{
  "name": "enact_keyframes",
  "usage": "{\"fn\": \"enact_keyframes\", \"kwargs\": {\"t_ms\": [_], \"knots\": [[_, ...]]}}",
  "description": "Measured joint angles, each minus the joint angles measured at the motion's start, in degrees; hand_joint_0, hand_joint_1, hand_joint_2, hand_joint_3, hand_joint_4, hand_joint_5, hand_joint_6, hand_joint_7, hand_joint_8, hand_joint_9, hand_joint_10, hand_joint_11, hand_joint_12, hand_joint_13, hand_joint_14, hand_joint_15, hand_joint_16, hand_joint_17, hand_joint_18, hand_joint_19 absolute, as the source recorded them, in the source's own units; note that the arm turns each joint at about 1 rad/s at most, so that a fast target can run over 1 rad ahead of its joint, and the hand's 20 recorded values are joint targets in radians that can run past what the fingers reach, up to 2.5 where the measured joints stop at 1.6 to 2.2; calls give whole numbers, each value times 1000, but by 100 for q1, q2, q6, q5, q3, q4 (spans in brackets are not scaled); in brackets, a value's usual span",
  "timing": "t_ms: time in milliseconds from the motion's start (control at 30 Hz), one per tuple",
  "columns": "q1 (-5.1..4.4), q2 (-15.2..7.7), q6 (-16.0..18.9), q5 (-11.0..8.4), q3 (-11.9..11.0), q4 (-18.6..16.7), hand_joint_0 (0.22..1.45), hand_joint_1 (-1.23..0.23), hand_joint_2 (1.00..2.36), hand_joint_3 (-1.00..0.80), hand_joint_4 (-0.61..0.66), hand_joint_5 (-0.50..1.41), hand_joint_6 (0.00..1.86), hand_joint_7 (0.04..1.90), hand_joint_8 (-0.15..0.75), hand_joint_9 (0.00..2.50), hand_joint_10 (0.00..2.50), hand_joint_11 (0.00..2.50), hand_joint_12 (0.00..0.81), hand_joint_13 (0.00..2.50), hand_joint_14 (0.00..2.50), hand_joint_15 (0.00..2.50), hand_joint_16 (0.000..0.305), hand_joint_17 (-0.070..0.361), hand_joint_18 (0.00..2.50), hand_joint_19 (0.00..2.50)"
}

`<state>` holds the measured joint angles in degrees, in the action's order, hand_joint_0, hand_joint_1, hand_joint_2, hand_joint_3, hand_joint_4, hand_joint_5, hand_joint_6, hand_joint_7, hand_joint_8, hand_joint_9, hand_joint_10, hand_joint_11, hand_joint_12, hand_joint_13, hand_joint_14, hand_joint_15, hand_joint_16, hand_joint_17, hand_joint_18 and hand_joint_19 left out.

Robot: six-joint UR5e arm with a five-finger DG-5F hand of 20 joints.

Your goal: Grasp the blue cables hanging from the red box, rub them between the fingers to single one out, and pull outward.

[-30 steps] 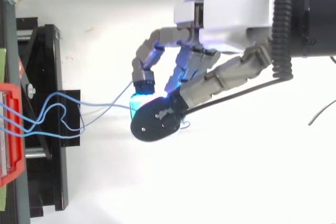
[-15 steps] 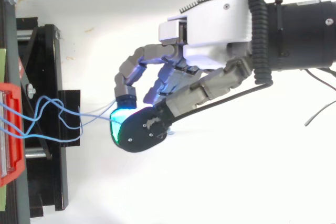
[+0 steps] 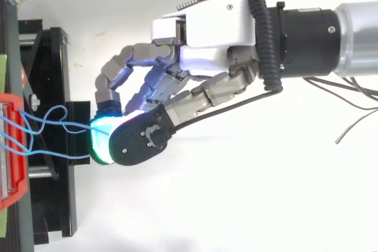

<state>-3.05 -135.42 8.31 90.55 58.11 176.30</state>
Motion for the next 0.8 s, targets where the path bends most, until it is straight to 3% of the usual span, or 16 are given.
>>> {"fn": "enact_keyframes", "kwargs": {"t_ms": [233, 467, 567, 800], "knots": [[6, -2, -85, -11, 706, -1111, 644, -848, 1011, 27, -40, -106, 932, 1113, 311, 831, 11, 261, 400, 728, 11, 307, 49, 111, 609, 328], [3, -2, -100, -23, 1004, -2191, 642, -846, 1010, 15, -41, -107, 933, 1093, 307, 843, 10, 287, 396, 710, 14, 320, 49, 109, 572, 335], [-3, -3, -101, -22, 1058, -2479, 640, -846, 1010, 16, -36, -107, 933, 1090, 306, 844, 10, 290, 395, 709, 12, 320, 48, 109, 563, 340], [-25, -2, -144, -18, 1085, -2579, 637, -844, 1010, 16, -36, -107, 933, 1083, 307, 848, 10, 299, 394, 713, 12, 337, 49, 111, 570, 351]]}}
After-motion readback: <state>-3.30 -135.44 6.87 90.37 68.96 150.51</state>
